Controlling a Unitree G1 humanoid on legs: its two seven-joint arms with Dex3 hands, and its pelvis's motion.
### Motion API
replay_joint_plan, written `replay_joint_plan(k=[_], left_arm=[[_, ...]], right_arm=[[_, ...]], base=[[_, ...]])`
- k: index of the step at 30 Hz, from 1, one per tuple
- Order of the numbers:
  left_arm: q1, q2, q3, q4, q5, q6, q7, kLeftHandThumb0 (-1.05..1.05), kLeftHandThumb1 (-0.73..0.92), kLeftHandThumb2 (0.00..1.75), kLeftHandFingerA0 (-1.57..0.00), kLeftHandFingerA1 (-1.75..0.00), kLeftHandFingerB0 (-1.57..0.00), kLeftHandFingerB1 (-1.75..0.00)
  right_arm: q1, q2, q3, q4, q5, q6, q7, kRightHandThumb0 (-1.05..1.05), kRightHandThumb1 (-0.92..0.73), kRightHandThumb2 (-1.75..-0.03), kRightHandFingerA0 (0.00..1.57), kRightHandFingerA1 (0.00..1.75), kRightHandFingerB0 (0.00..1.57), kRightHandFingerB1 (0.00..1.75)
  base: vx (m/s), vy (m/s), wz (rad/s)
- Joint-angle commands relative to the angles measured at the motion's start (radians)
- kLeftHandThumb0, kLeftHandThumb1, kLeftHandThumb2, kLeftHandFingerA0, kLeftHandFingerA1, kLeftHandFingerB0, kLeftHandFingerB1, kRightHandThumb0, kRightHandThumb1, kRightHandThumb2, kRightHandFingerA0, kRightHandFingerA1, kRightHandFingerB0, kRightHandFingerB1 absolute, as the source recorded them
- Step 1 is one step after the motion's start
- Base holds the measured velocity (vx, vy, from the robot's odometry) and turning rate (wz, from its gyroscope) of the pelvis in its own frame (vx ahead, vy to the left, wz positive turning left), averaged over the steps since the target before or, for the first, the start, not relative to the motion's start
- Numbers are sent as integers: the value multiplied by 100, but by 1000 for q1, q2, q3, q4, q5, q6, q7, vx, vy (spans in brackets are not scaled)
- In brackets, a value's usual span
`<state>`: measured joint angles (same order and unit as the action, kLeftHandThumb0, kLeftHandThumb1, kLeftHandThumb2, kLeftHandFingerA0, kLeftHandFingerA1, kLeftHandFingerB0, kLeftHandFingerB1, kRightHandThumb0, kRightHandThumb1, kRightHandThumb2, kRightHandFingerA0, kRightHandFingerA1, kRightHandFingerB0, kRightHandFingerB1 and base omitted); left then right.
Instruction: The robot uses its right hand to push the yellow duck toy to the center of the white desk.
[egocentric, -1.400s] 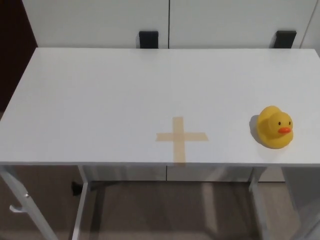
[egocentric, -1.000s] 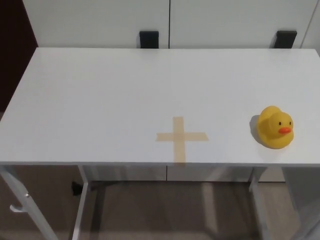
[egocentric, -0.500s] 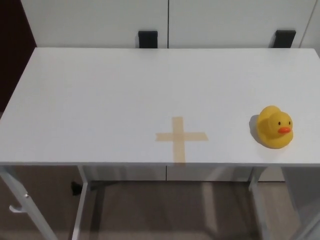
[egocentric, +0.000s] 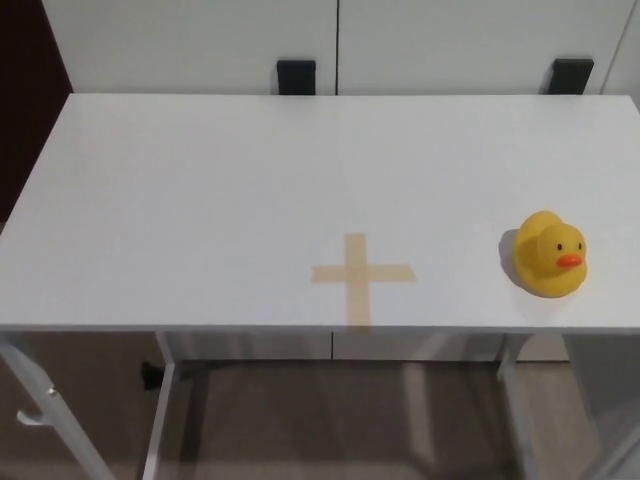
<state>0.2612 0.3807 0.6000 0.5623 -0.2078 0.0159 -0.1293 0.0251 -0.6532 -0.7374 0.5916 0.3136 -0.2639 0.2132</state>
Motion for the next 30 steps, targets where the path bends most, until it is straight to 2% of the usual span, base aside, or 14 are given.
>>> replay_joint_plan(k=[1,6,7,12,13,16,17,18,19,22,23,25,26,30], left_arm=[[16,-15,-14,-20,-18,28,-1,2,60,89,-77,-74,-68,-63],[30,-26,-19,-54,-21,51,8,0,59,86,-77,-76,-70,-66],[30,-27,-22,-51,-19,51,9,2,59,90,-77,-76,-69,-64],[17,-27,-22,-16,-24,34,2,2,60,89,-78,-75,-72,-65],[24,-32,-24,-30,-23,35,4,1,60,89,-76,-74,-70,-64],[27,-37,-31,-27,-18,31,5,2,62,92,-77,-74,-69,-64],[30,-38,-33,-28,-15,28,4,3,60,96,-76,-74,-68,-63],[35,-39,-36,-33,-14,27,3,3,60,96,-76,-74,-68,-63],[39,-41,-37,-43,-15,30,1,3,58,96,-75,-74,-67,-63],[50,-44,-42,-65,-18,38,1,3,57,95,-75,-74,-69,-64],[50,-43,-44,-62,-16,39,2,2,60,91,-75,-74,-67,-63],[50,-42,-45,-56,-15,34,0,4,60,96,-74,-73,-66,-63],[50,-43,-45,-54,-16,31,-1,5,60,95,-75,-73,-66,-63],[44,-44,-39,-34,-27,22,-7,1,62,85,-78,-74,-68,-63]], right_arm=[[-76,-59,52,-14,-8,48,35,-105,-79,-65,6,101,0,78],[-187,-79,146,-25,-38,127,33,-105,-75,-68,32,103,27,94],[-257,-59,211,-42,-61,154,23,-105,-77,-67,23,76,17,72],[-312,-22,282,-41,-92,134,4,-95,-88,-68,18,48,12,38],[-356,29,339,-31,-111,118,2,-39,-41,-107,0,51,0,51],[-372,45,385,-24,-129,106,20,-82,-75,-115,6,47,6,28],[-376,51,397,-20,-135,102,23,-88,-92,-74,9,39,9,27],[-382,58,408,-13,-138,99,21,-88,-92,-74,9,39,9,27],[-390,63,420,-6,-147,105,13,-77,-73,-117,0,45,3,32],[-415,73,451,34,-174,94,-6,-77,-73,-118,0,43,3,33],[-440,88,472,75,-197,86,-33,-81,-92,-79,8,36,6,27],[-469,102,484,127,-199,74,-34,-81,-92,-80,9,35,7,27],[-478,104,487,142,-199,71,-31,-79,-78,-115,7,44,6,31],[-516,106,510,200,-218,78,-26,-81,-78,-117,6,39,5,28]], base=[[0,0,0],[0,-1,-1],[-2,-5,6],[0,0,0],[-8,-4,6],[0,0,0],[0,0,0],[0,0,0],[0,0,0],[0,0,0],[0,0,0],[0,0,0],[0,0,0],[0,0,0]])
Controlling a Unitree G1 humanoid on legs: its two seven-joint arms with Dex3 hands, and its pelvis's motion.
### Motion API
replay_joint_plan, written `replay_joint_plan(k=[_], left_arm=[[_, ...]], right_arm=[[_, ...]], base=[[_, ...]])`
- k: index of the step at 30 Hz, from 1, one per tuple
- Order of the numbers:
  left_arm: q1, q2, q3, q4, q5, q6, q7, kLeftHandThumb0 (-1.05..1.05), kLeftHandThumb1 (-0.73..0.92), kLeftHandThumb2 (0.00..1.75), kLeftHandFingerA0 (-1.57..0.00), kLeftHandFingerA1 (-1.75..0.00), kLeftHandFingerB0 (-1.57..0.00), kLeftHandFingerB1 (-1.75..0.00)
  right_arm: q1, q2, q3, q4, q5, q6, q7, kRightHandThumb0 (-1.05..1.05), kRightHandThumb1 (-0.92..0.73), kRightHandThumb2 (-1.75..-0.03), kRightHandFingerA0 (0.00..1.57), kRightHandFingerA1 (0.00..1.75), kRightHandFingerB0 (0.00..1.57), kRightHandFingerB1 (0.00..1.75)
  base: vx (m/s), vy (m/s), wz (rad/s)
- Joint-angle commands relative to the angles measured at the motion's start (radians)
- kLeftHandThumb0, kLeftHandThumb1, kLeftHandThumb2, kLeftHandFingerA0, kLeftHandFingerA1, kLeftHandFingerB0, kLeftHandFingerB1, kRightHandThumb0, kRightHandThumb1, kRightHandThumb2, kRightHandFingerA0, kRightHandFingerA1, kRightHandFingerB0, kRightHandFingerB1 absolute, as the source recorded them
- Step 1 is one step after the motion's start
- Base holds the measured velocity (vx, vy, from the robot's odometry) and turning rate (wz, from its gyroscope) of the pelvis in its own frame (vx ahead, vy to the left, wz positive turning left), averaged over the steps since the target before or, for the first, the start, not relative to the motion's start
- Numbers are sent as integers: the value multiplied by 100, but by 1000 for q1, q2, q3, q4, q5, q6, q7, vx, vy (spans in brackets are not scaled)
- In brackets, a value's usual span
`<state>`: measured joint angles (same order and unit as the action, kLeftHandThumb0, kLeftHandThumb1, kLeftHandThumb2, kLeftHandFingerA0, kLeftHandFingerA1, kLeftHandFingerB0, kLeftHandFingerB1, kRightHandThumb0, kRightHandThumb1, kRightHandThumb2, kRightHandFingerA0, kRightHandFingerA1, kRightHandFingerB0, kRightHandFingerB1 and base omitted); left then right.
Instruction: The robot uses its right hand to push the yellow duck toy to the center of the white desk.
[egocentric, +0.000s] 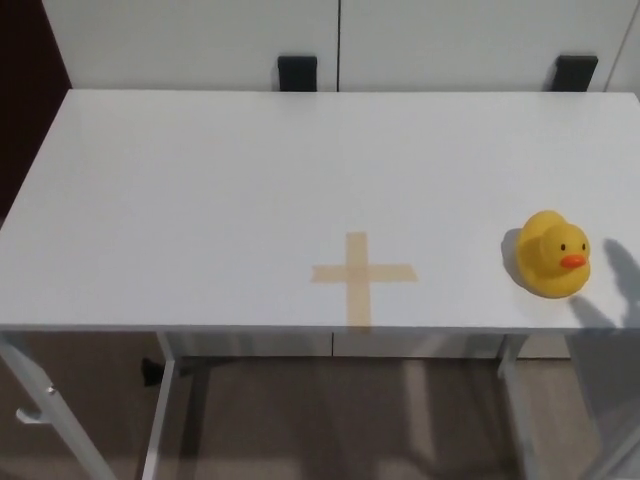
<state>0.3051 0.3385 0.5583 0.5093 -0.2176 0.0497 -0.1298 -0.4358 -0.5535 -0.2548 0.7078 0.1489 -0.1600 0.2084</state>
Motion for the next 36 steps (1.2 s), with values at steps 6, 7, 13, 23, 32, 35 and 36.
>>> replay_joint_plan(k=[6,7,13,23,32,35,36], left_arm=[[8,-2,4,5,-15,2,4,4,58,91,-79,-75,-69,-64],[11,-2,3,2,-13,3,4,1,61,88,-78,-75,-68,-65],[11,-3,0,9,-11,-8,-1,5,57,96,-80,-76,-70,-64],[20,-7,-12,-1,0,-1,3,3,58,92,-80,-78,-70,-65],[18,-14,-23,-4,-1,-4,3,1,59,88,-79,-77,-71,-67],[17,-14,-28,-5,-1,-9,0,4,61,93,-78,-76,-67,-63],[15,-14,-32,-4,1,-10,0,4,59,92,-77,-73,-68,-63]], right_arm=[[-89,49,57,110,-69,-24,-35,-83,-80,-120,8,50,3,31],[-97,57,68,127,-78,-30,-36,-88,-84,-121,9,48,2,30],[-128,90,93,182,-93,-45,-32,-83,-77,-118,12,53,0,36],[-199,150,169,308,-172,-34,-110,-91,-91,-77,24,42,13,33],[-224,162,195,380,-188,-41,-107,-88,-92,-75,24,44,18,31],[-230,167,202,400,-196,-50,-114,-85,-92,-75,26,45,17,31],[-234,168,205,404,-200,-42,-116,-85,-91,-76,25,44,15,31]], base=[[0,0,0],[0,0,0],[0,0,0],[0,0,0],[0,0,0],[0,0,0],[0,0,0]])
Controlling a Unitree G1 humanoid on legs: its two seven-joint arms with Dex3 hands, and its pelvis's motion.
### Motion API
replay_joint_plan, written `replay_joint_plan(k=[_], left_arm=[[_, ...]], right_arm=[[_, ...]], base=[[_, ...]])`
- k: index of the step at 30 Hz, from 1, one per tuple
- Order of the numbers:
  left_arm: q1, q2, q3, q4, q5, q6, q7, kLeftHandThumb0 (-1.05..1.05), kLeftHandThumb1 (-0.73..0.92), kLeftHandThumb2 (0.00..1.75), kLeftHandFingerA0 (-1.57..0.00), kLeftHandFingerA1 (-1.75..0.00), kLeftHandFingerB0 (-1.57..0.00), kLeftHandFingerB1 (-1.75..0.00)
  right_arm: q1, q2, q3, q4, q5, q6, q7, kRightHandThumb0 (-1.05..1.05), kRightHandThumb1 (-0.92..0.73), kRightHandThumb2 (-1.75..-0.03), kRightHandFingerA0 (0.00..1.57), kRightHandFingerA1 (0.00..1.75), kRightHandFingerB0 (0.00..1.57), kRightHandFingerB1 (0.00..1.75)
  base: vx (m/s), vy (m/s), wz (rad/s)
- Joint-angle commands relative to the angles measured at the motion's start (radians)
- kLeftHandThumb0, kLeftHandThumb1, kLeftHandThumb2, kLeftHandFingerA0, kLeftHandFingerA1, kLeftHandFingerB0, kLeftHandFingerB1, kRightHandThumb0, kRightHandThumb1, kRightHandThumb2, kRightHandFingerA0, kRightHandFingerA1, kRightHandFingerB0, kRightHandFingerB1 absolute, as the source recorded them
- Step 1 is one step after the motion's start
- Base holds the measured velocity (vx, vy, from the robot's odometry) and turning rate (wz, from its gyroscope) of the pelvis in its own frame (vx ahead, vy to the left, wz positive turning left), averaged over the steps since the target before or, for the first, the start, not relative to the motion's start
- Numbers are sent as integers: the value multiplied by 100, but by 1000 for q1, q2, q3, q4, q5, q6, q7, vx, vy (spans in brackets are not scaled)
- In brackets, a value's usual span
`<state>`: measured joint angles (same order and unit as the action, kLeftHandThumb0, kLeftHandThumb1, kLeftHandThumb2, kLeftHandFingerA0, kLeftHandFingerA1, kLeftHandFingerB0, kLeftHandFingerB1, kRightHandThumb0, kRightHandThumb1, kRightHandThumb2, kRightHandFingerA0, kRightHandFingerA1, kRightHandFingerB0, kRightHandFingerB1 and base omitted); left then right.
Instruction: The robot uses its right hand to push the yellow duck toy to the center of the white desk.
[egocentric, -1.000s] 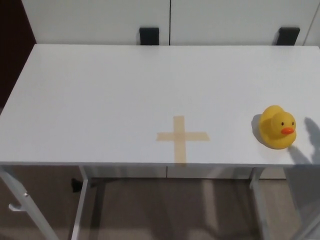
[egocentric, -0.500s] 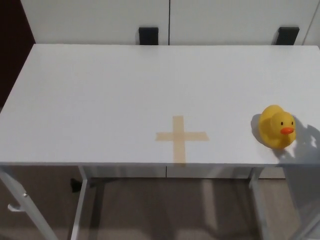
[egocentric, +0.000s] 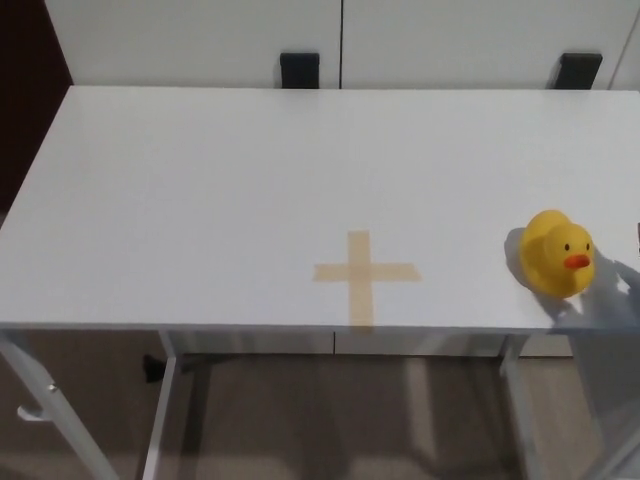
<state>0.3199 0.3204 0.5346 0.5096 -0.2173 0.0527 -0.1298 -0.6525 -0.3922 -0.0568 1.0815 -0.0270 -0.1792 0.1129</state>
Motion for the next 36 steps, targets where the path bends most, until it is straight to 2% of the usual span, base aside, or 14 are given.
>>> replay_joint_plan(k=[1,7,10,11,12,14,15,17,18,23,25,29,36], left_arm=[[-2,4,-12,-5,3,-14,1,4,59,92,-77,-73,-68,-63],[-5,2,-19,-12,3,-10,6,6,57,96,-76,-74,-68,-63],[-12,0,-21,-10,3,-5,11,5,60,92,-78,-73,-69,-63],[-98,26,-29,124,16,-32,16,-4,53,92,-85,-72,-76,-61],[-162,46,-34,226,27,-53,19,-4,53,92,-85,-72,-76,-61],[-205,59,-38,294,33,-68,21,-4,53,92,-85,-72,-76,-61],[-227,67,-43,331,39,-79,19,-3,49,98,-85,-74,-77,-61],[-232,71,-48,346,42,-91,14,-3,49,98,-85,-74,-77,-61],[-239,74,-51,366,45,-102,13,-2,51,97,-81,-71,-74,-60],[-265,92,-63,442,44,-145,4,-4,54,94,-80,-72,-74,-62],[-270,95,-64,455,40,-151,2,-2,49,98,-82,-73,-75,-62],[-276,96,-73,478,42,-171,-6,-5,51,92,-82,-74,-76,-62],[-283,99,-83,502,46,-180,-2,-2,52,96,-79,-71,-73,-61]], right_arm=[[-22,7,10,35,-28,-13,-22,-85,-91,-76,25,44,15,31],[-34,13,9,45,-28,4,-23,-84,-91,-76,27,46,16,33],[-40,19,16,47,-40,5,-33,-82,-92,-76,28,46,17,34],[-44,21,20,47,-44,18,-36,-84,-92,-76,29,42,18,33],[-47,23,22,48,-47,27,-38,-84,-92,-76,29,42,18,33],[-50,24,23,49,-50,32,-40,-84,-92,-76,29,42,18,33],[-54,32,24,50,-50,38,-45,-88,-86,-84,32,44,20,37],[-58,42,24,50,-49,42,-50,-88,-86,-84,32,44,20,37],[-61,55,25,48,-48,54,-50,-84,-92,-76,32,40,22,35],[-62,93,30,46,-50,69,-50,-84,-91,-76,31,41,22,35],[-61,100,38,42,-58,84,-55,-85,-92,-76,32,40,23,34],[-44,126,48,36,-63,77,-57,-84,-92,-74,32,41,24,36],[-35,146,51,29,-61,84,-61,-83,-92,-73,34,40,25,35]], base=[[0,0,0],[0,0,0],[0,0,0],[0,0,0],[0,0,0],[0,0,0],[0,0,8],[0,0,3],[0,0,0],[0,0,0],[0,0,0],[0,0,0],[0,0,0]])
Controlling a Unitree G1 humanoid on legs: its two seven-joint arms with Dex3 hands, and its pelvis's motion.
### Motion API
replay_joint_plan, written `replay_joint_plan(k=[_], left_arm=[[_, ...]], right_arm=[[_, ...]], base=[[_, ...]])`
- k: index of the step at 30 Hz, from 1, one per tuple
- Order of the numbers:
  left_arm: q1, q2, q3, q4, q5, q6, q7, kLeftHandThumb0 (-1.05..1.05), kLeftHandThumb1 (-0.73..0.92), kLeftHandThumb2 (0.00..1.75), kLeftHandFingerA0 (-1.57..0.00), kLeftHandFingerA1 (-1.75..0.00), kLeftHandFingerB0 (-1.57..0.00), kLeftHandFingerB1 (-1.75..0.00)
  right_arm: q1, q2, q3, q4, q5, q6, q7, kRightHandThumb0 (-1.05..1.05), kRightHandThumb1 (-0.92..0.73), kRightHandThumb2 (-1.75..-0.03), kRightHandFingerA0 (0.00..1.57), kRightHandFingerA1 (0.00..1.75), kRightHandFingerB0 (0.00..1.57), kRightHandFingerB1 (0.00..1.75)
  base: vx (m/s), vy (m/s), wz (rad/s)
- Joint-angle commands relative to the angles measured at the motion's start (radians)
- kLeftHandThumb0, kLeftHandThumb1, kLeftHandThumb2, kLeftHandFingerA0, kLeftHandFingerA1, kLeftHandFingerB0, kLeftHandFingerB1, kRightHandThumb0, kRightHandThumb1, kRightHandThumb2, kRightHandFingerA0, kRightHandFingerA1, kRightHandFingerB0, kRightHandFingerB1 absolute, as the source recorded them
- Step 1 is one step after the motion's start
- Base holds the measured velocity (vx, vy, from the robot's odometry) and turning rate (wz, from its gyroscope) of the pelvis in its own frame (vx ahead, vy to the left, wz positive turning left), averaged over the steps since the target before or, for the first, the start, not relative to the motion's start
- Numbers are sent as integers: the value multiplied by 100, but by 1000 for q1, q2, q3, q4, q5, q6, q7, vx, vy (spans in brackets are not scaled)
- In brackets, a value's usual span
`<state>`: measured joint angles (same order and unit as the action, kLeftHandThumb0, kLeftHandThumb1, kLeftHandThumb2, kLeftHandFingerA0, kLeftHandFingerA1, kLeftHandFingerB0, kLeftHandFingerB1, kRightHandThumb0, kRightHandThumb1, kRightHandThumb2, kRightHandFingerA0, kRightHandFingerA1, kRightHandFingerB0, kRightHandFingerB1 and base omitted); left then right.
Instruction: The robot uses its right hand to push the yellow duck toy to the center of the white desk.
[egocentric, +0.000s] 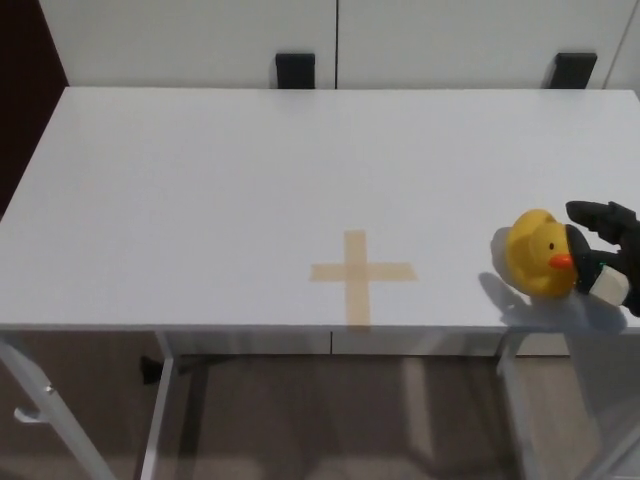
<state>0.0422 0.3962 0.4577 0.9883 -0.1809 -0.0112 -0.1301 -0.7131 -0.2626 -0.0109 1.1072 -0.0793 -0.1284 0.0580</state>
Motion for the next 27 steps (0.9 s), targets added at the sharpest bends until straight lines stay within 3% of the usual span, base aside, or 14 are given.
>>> replay_joint_plan(k=[1,6,27], left_arm=[[-7,24,-7,26,9,-118,-2,-2,52,96,-79,-71,-73,-61],[-6,26,-6,30,4,-117,-4,-4,53,95,-80,-73,-73,-62],[-1,29,-23,50,17,-122,7,-4,52,95,-79,-74,-74,-62]], right_arm=[[26,16,5,2,-8,34,-6,-83,-92,-73,34,40,25,35],[11,27,32,4,-34,24,-10,-84,-92,-74,43,45,34,37],[15,120,127,-64,-80,35,-2,-86,-92,-74,43,45,33,37]], base=[[0,0,0],[0,0,0],[0,0,0]])
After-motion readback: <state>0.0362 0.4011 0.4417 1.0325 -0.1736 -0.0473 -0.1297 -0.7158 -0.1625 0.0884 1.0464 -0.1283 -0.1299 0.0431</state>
